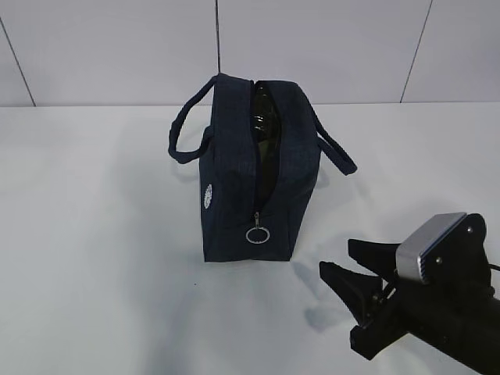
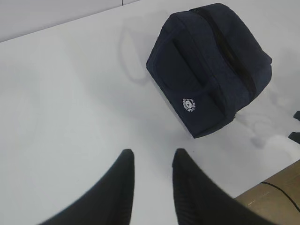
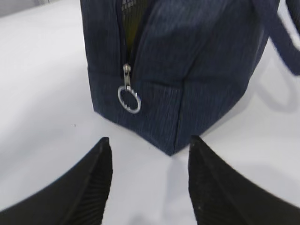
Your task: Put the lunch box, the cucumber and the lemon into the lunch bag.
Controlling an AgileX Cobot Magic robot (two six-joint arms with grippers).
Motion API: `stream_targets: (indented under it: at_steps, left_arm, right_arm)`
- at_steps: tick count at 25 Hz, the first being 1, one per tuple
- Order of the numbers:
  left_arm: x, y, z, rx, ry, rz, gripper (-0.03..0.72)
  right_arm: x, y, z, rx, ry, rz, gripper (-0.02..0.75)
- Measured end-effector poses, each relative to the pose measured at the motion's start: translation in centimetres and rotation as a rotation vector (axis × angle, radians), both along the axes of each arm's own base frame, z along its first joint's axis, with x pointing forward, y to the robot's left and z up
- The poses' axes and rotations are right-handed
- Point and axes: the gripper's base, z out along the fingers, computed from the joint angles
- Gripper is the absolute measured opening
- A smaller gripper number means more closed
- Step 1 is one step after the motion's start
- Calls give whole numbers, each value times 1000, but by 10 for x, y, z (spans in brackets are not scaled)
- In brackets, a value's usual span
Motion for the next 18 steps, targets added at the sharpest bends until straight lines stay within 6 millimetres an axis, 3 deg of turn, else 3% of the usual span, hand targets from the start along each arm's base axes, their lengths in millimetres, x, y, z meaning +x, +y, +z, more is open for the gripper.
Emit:
stream_targets:
  at_steps: [9,18]
  left_arm:
    - [-2,1,1,0,-7,1,204]
    - [-10,2,6,-2,-29,2,204]
  right_arm:
    - [0,1,-9,-24,29,17,404]
    - [15,14,-12,-21,9,71,404]
